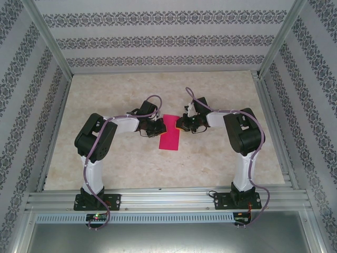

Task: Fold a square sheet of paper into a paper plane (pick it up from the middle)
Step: Fold the square sheet of paper in half at the center of the table.

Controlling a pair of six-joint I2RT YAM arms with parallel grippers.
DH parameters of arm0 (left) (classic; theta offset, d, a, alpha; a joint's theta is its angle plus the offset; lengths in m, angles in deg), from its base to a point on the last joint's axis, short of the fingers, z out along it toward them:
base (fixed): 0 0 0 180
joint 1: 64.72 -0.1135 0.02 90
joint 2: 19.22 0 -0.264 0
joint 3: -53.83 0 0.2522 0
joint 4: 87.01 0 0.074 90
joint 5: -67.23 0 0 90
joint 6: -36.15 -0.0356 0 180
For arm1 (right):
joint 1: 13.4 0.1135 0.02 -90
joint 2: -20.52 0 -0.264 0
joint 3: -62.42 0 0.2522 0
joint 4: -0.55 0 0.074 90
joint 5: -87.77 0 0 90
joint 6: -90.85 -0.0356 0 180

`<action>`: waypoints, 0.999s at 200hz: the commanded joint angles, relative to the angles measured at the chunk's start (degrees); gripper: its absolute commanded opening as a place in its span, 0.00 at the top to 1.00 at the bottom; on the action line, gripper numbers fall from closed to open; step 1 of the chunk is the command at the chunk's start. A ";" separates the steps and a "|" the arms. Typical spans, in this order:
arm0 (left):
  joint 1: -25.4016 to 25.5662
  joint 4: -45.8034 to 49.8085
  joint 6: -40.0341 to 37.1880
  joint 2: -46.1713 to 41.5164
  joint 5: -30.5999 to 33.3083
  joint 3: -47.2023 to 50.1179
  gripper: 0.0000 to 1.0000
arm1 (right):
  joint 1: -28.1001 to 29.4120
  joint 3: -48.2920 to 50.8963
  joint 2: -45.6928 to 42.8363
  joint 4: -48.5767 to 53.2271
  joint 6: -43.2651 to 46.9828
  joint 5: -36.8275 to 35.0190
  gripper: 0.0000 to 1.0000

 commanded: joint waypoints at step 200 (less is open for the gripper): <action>0.73 6.32 -2.68 3.01 1.91 0.00 0.99 | -2.10 -15.77 2.64 15.38 5.35 -5.81 0.91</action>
